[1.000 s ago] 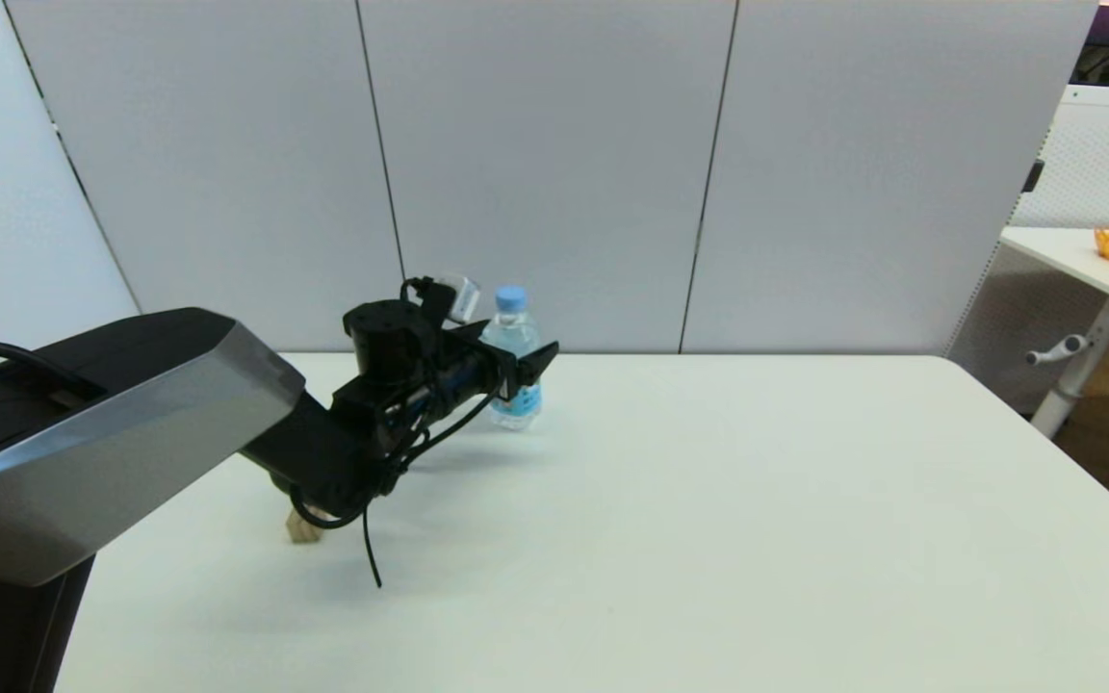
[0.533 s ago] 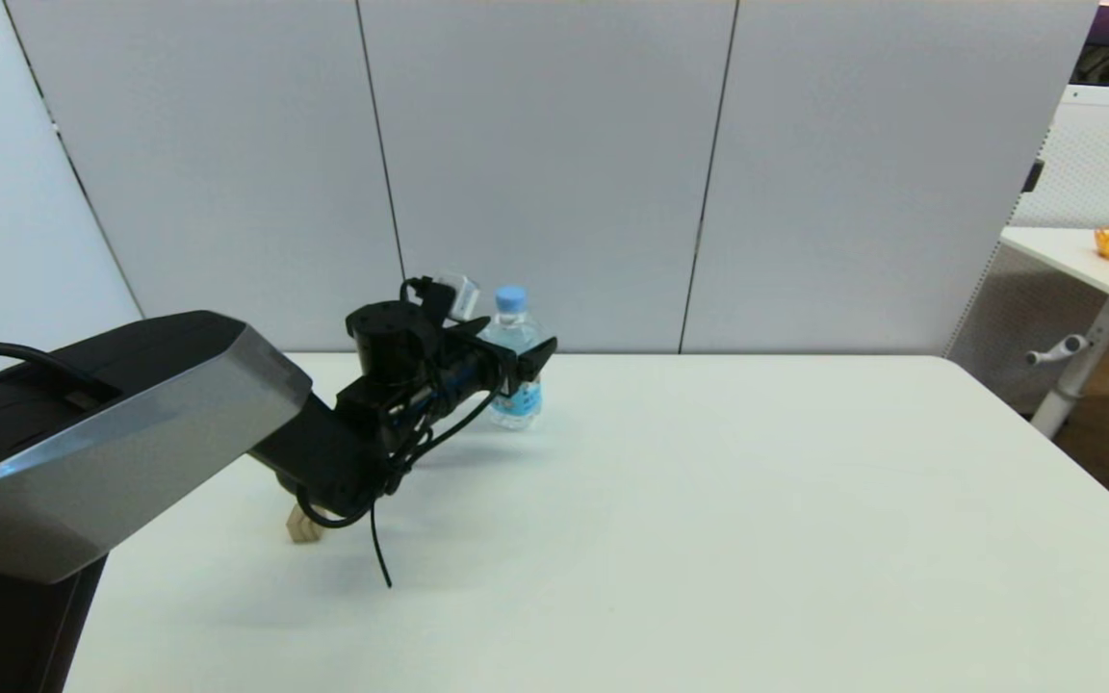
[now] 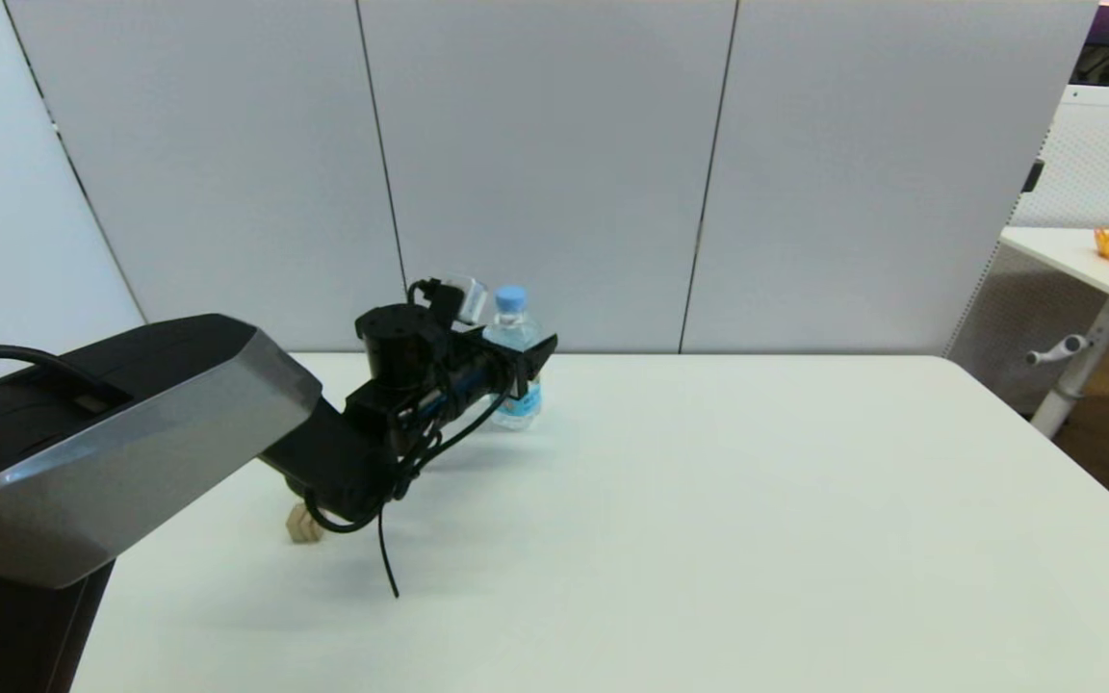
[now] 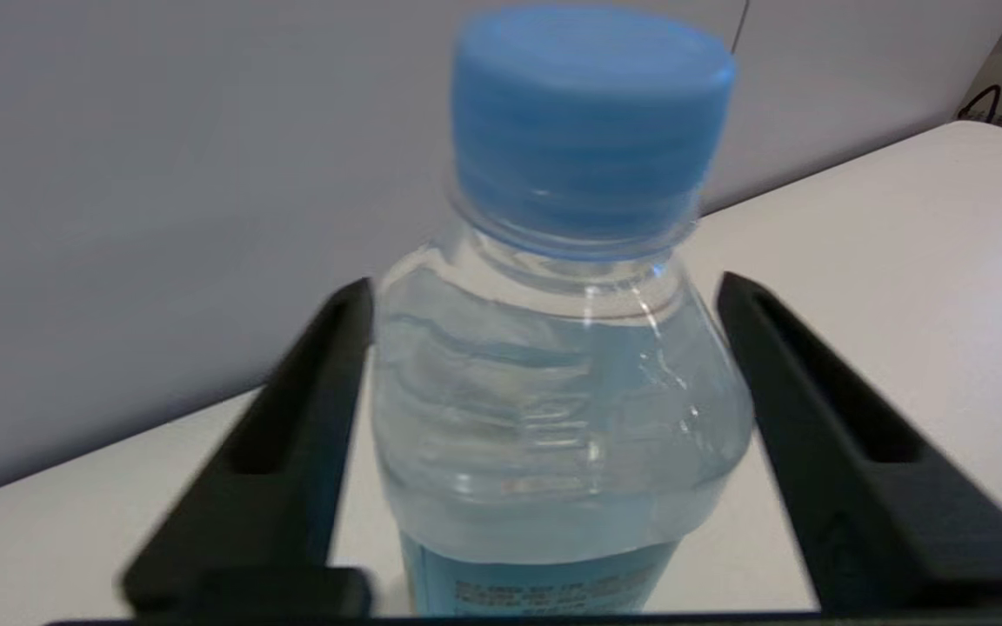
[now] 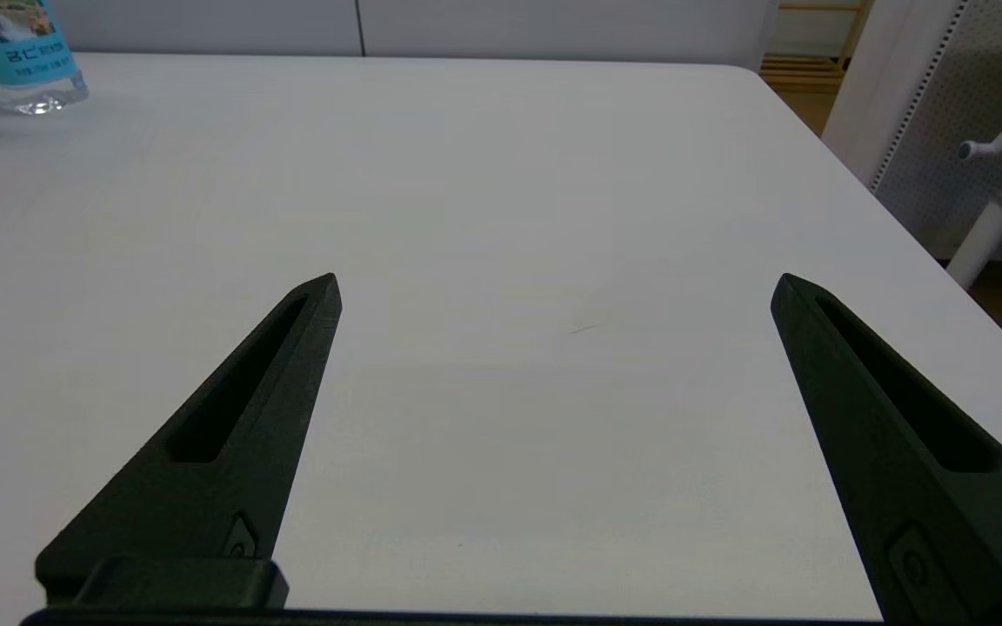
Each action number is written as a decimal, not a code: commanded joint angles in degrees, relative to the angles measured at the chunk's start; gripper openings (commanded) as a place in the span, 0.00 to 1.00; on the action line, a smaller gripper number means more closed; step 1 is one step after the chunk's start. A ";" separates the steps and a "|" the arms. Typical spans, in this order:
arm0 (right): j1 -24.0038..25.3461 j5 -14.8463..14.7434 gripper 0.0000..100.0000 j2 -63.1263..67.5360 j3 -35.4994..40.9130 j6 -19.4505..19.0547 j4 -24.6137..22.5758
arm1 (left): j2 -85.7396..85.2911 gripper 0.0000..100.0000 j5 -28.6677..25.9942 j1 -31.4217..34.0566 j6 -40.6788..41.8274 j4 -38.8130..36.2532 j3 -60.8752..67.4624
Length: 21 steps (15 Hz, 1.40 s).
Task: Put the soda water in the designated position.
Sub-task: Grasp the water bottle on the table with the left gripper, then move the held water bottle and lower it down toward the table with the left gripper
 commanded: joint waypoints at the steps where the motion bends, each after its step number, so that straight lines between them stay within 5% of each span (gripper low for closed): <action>1: -0.02 -0.02 1.00 -0.01 0.01 -0.04 -0.01 | 0.01 0.00 0.04 -0.68 -0.25 -0.48 0.23; 12: -0.02 -0.02 1.00 -0.01 0.01 -0.04 -0.01 | -9.40 0.00 -0.22 0.81 0.37 2.78 2.43; 21: -0.02 -0.02 1.00 -0.01 0.01 -0.04 -0.01 | -33.22 0.00 0.39 6.88 3.97 12.88 23.96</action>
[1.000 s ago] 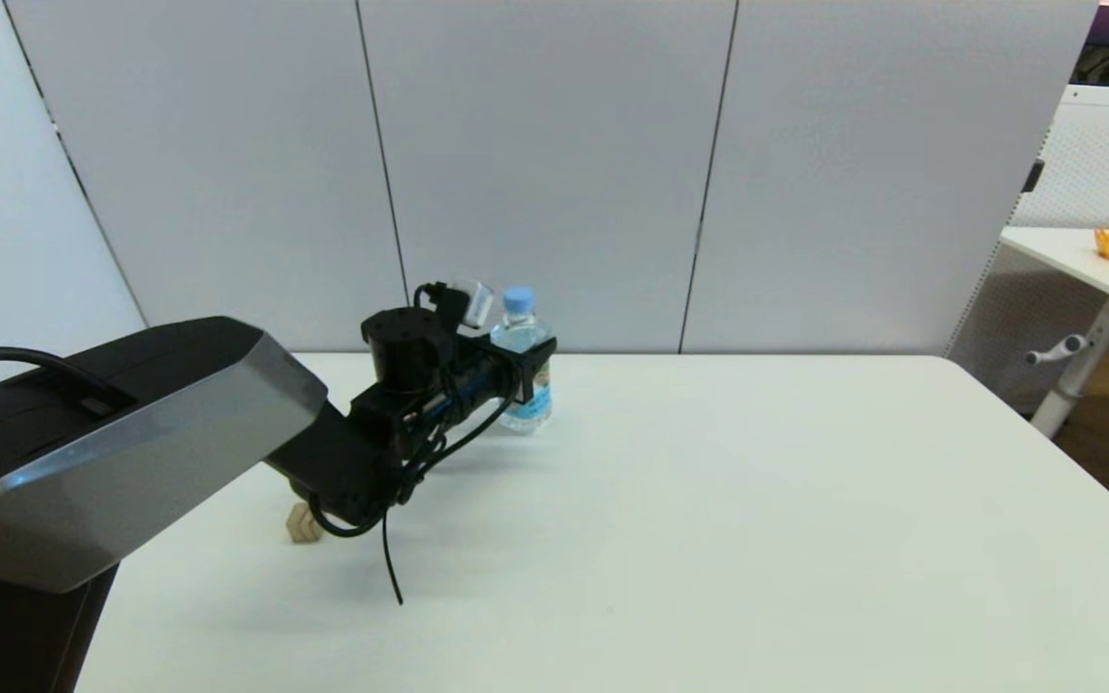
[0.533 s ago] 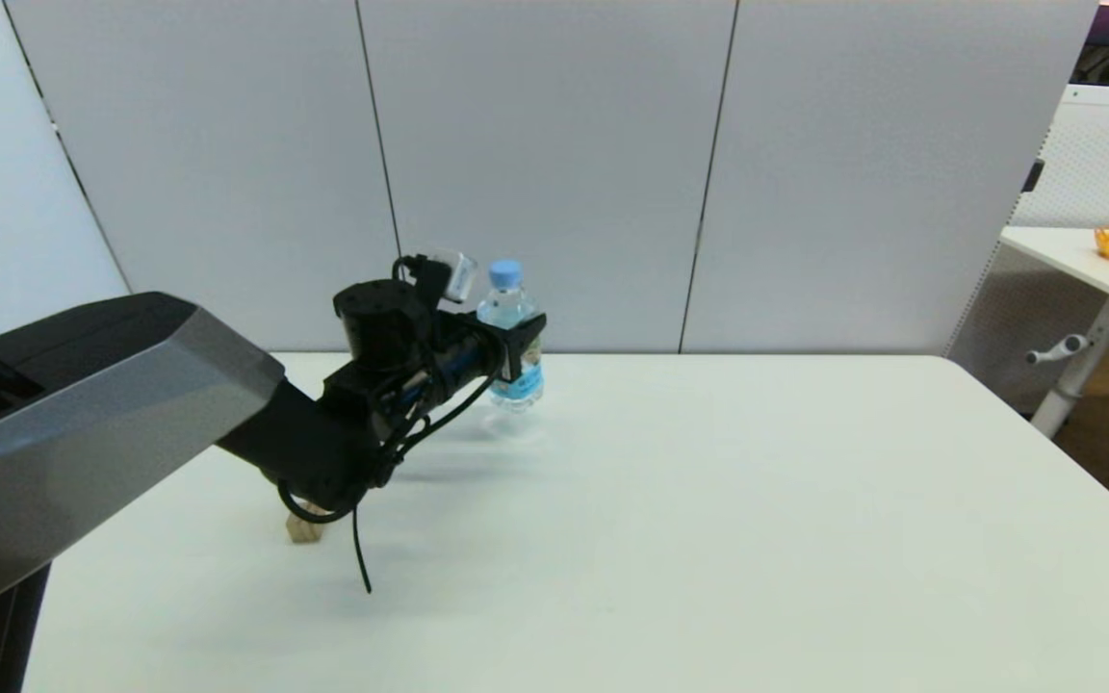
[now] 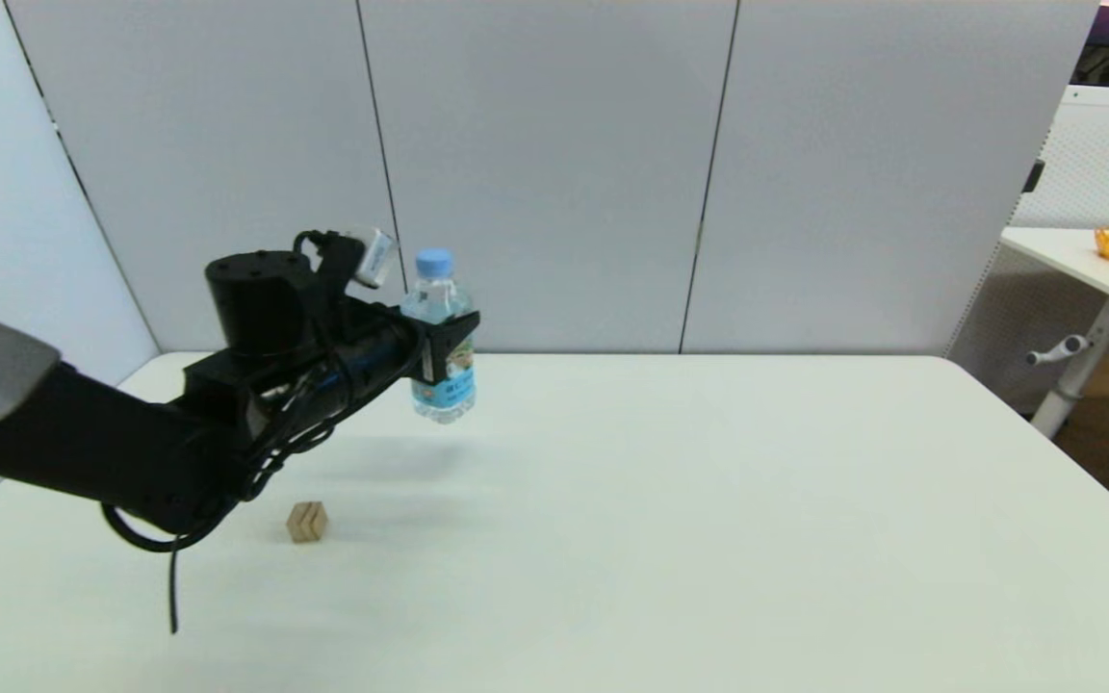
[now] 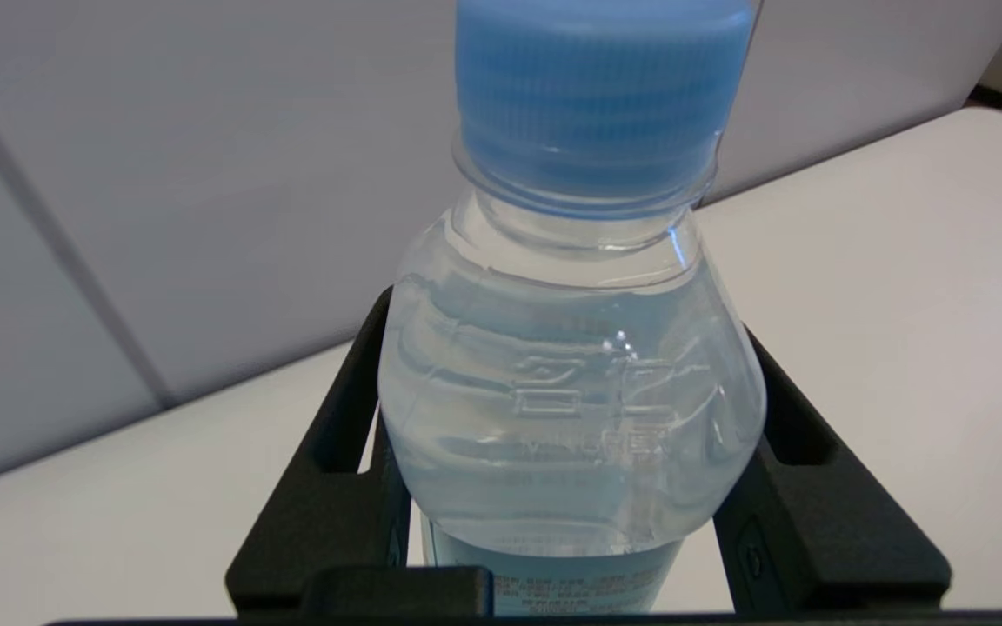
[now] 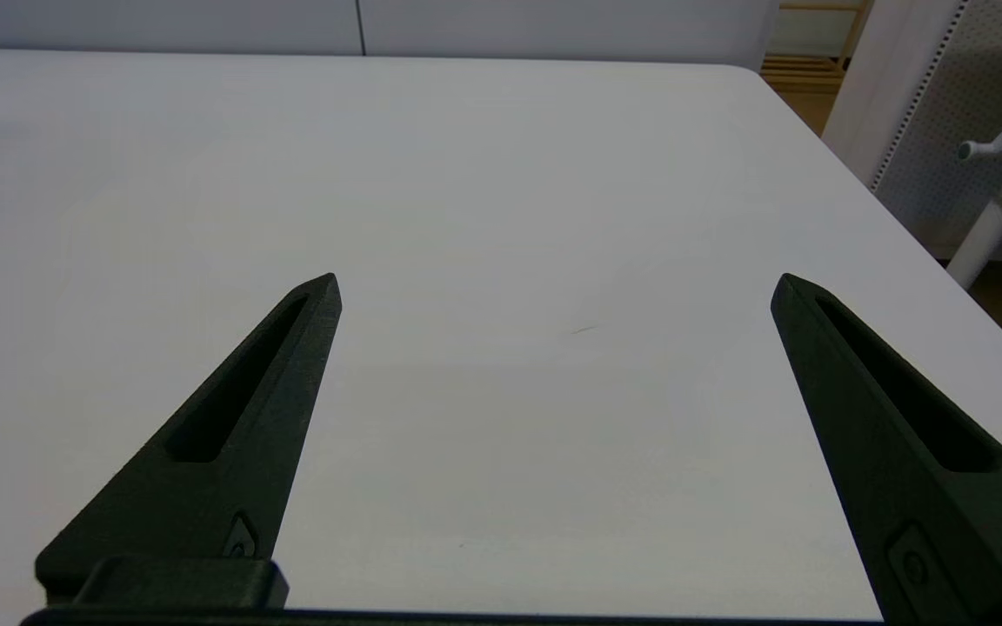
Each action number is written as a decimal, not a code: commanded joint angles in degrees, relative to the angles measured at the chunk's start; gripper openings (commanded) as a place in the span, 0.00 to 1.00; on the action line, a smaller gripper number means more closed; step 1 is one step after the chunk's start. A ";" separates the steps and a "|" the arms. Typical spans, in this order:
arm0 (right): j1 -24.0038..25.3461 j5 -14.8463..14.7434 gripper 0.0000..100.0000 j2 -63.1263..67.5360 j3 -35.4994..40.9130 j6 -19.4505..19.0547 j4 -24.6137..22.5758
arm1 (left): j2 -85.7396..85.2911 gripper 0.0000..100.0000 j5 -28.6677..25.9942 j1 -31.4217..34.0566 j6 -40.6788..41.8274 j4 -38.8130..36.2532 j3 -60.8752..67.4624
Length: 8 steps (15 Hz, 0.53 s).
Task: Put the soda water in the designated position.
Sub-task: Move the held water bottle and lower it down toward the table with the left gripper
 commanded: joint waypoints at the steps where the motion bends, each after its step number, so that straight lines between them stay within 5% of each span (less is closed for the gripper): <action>1: -0.02 -0.02 1.00 -0.01 0.01 -0.03 -0.01 | -13.11 0.00 0.72 4.01 1.49 1.78 11.94; 8: -0.02 -0.02 1.00 -0.01 0.01 -0.03 -0.01 | -24.63 0.00 0.90 7.62 3.34 1.78 25.47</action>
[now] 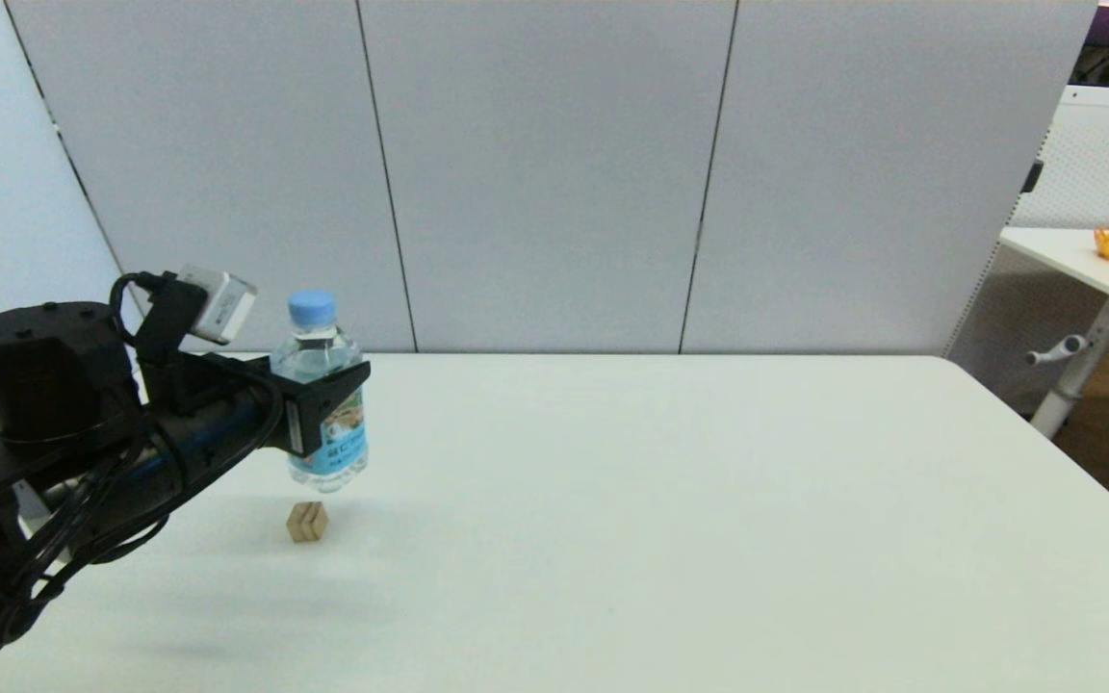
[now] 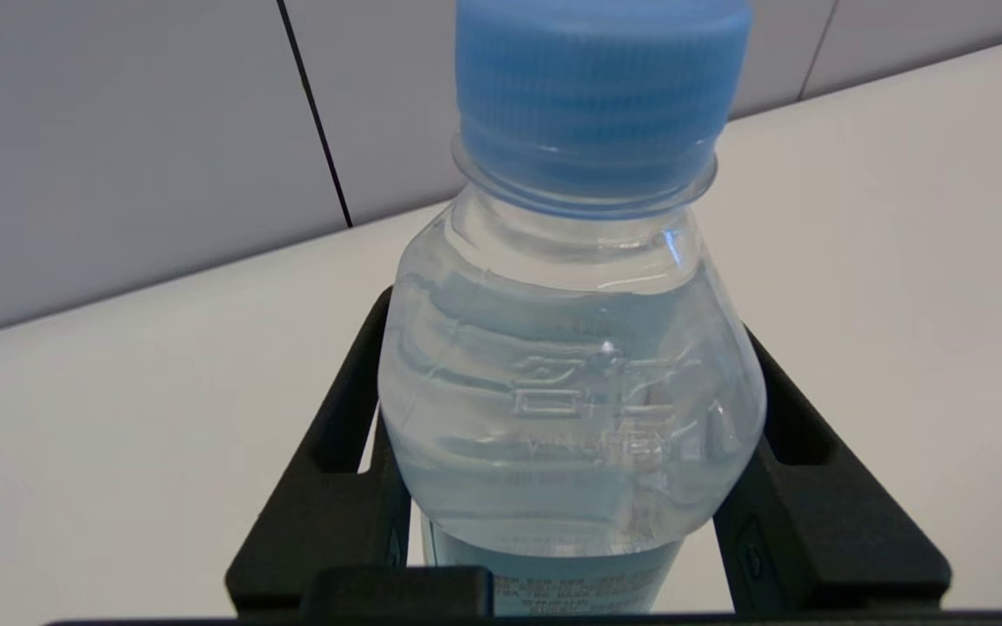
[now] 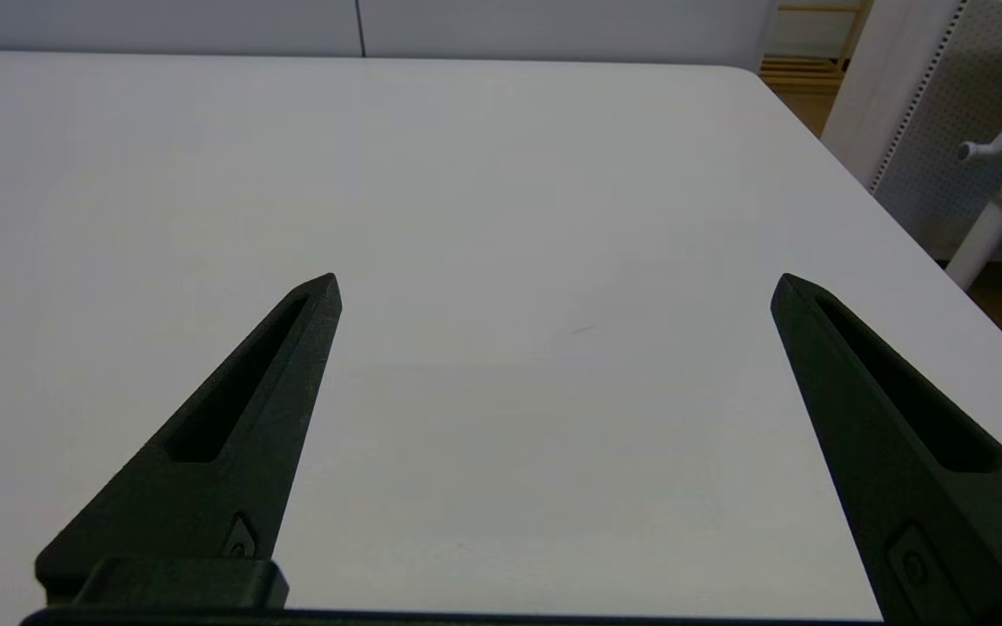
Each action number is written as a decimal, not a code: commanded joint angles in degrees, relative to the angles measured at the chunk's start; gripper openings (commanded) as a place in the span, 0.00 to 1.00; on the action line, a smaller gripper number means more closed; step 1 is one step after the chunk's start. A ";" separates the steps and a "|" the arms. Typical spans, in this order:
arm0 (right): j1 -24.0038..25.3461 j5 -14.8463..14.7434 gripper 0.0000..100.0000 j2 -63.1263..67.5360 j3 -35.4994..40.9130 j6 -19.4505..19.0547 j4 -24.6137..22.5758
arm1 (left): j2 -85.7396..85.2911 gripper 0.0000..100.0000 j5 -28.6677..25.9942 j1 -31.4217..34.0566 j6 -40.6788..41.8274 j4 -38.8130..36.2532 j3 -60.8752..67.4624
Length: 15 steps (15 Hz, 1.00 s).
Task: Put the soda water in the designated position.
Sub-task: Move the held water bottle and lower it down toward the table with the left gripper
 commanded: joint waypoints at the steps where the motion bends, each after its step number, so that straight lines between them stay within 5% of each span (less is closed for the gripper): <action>1: -0.02 0.00 1.00 -0.01 0.01 -0.03 -0.01 | -7.62 0.00 0.03 0.53 0.02 -0.29 6.16; 15: -0.02 0.00 1.00 -0.01 0.01 -0.03 -0.01 | -16.32 0.00 0.03 0.53 -0.77 -2.76 20.13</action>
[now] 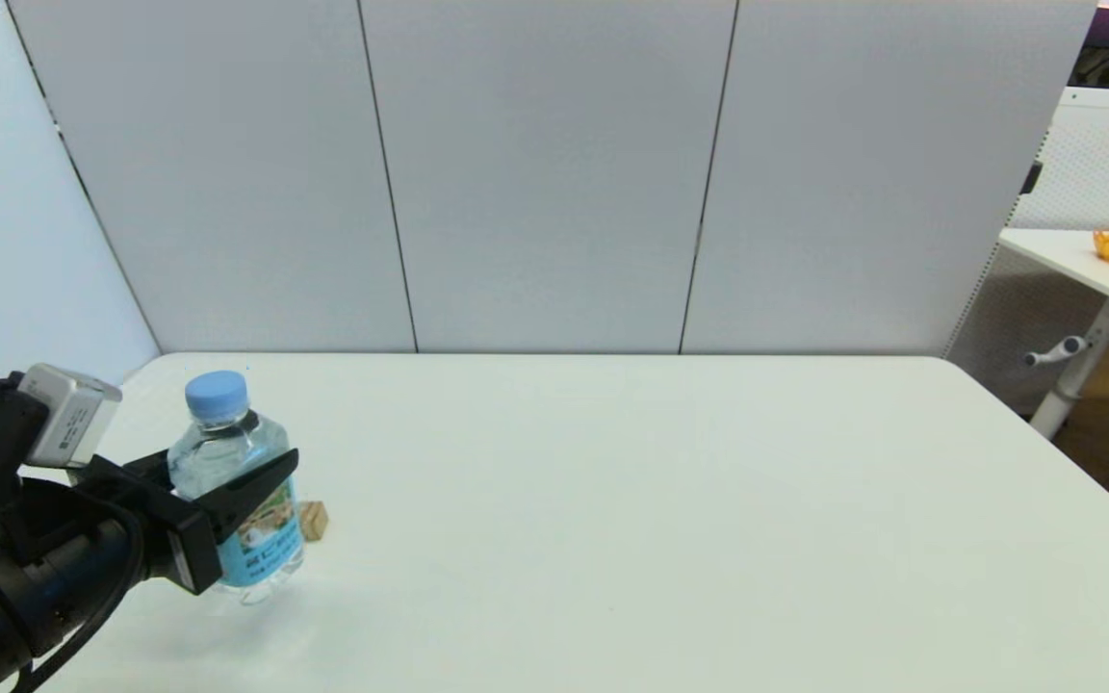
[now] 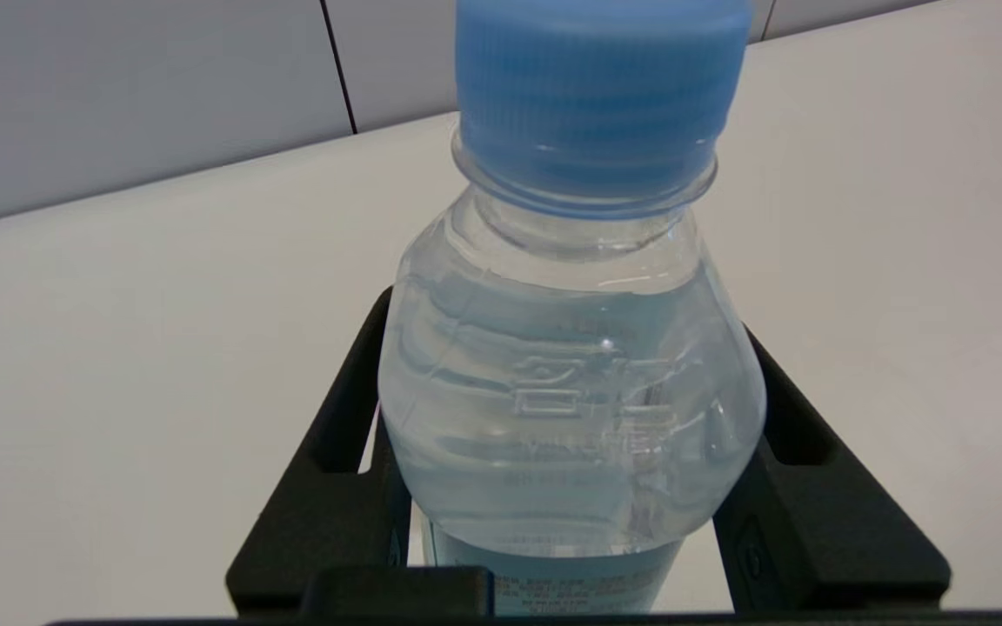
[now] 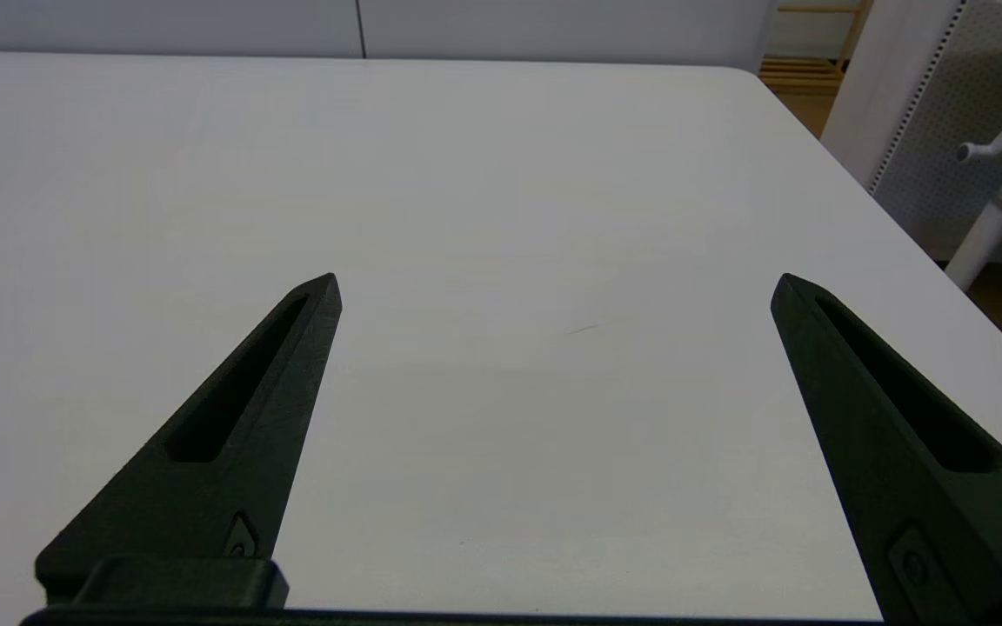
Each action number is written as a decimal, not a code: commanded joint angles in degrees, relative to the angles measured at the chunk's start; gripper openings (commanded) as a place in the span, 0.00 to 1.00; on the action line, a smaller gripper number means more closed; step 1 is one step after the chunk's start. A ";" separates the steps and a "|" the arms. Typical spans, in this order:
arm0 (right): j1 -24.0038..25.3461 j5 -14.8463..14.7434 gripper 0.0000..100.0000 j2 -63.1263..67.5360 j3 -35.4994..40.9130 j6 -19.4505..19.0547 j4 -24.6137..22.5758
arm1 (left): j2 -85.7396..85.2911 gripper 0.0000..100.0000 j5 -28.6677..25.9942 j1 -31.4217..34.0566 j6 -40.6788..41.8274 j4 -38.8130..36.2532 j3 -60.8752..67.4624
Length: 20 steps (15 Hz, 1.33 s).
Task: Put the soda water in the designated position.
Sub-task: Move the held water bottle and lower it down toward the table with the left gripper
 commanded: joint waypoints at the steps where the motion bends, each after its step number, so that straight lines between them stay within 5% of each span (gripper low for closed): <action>1: 0.00 -0.05 1.00 -0.01 0.01 -0.03 0.01 | 0.96 0.00 -0.07 0.01 -0.36 -2.02 2.63; 20: 0.00 -0.05 1.00 -0.01 0.01 -0.03 0.01 | 9.04 0.00 -0.07 0.45 -1.59 -12.04 5.18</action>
